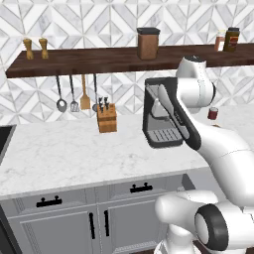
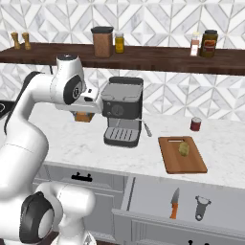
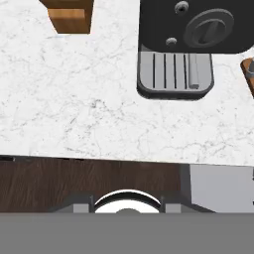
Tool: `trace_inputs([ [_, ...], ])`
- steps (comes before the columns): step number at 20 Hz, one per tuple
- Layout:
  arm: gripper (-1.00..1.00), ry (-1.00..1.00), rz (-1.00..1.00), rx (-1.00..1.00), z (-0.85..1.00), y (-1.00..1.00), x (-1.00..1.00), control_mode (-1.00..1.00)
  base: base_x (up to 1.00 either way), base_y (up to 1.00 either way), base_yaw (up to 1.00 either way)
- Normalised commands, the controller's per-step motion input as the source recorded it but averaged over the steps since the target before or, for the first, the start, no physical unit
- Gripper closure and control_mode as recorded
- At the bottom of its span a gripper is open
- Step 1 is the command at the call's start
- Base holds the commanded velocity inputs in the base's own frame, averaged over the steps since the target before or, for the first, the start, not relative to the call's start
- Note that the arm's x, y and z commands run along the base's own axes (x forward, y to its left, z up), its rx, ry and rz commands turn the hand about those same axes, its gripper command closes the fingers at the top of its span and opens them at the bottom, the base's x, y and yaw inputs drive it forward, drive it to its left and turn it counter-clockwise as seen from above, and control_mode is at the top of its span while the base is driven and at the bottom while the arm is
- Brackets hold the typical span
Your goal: Place the appropriate cutting tool for cutting the potato skin on the cutting board.
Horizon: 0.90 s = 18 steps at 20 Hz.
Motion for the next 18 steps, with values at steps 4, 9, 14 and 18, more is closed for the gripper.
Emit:
trace_inputs([
  [4,-1.00,0.00,0.00,-0.02,-0.14,-0.07,-0.16,-1.00,0.00,0.00,0.00],
  [9,-1.00,0.03,-0.01,0.02,-0.31,-0.88,-0.26,-1.00,0.00,0.00,0.00],
  [14,-1.00,0.13,-0.10,-0.01,-0.48,-0.97,-0.19,-1.00,0.00,0.00,0.00],
  [18,-1.00,0.28,-0.15,-0.01,-0.70,-1.00,0.00,-1.00,0.00,0.00,0.00],
])
